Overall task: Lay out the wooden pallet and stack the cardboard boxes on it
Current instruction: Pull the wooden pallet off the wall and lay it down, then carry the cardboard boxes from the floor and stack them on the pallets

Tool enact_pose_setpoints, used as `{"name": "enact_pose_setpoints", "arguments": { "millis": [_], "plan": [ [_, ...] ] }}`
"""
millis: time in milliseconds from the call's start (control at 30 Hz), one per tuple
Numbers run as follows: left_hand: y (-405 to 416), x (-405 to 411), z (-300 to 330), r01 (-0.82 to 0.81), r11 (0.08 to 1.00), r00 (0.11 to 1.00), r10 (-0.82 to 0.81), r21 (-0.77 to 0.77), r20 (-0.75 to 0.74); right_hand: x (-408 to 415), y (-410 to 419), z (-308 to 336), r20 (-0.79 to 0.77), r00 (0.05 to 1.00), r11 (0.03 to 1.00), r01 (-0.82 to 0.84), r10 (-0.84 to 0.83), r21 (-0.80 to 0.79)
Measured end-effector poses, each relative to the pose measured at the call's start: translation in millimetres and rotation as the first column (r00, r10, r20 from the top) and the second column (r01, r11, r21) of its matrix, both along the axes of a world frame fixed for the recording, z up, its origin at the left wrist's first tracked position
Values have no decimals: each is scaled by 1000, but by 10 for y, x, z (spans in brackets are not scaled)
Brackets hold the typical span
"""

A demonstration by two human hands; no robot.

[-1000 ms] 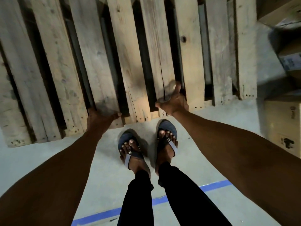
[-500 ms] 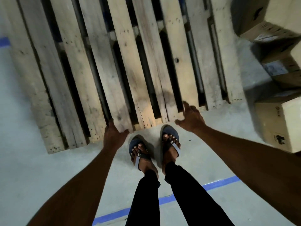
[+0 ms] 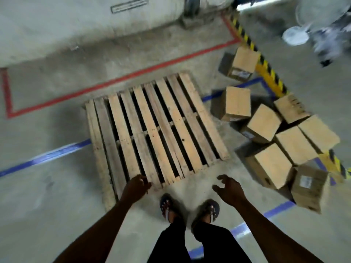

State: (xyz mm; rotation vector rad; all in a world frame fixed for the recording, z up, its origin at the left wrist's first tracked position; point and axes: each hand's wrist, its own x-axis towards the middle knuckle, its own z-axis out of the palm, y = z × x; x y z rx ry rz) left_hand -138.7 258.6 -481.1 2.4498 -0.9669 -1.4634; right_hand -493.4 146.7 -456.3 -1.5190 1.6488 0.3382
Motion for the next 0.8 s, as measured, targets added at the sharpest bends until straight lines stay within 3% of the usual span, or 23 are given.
{"name": "enact_pose_setpoints", "arguments": {
  "millis": [100, 300, 533, 800],
  "plan": [
    [-3, -122, 323, 28, 999, 1000, -28, -40, 3, -281, 267, 380, 81, 992, 993, 102, -98, -53],
    [-145, -785, 389, 114, 985, 993, -116, -127, -6, -1111, 819, 513, 116, 950, 955, 295, -291, -22],
    [-758, -2453, 631, 287, 924, 945, -316, -254, -80, -2509, 1356, 546, 163, 864, 870, 491, -477, -56],
    [-1357, -4205, 899, 298, 905, 909, -367, -304, -200, -3890, 1370, 345, 152, 778, 780, 623, -610, -53]
  ]
}}
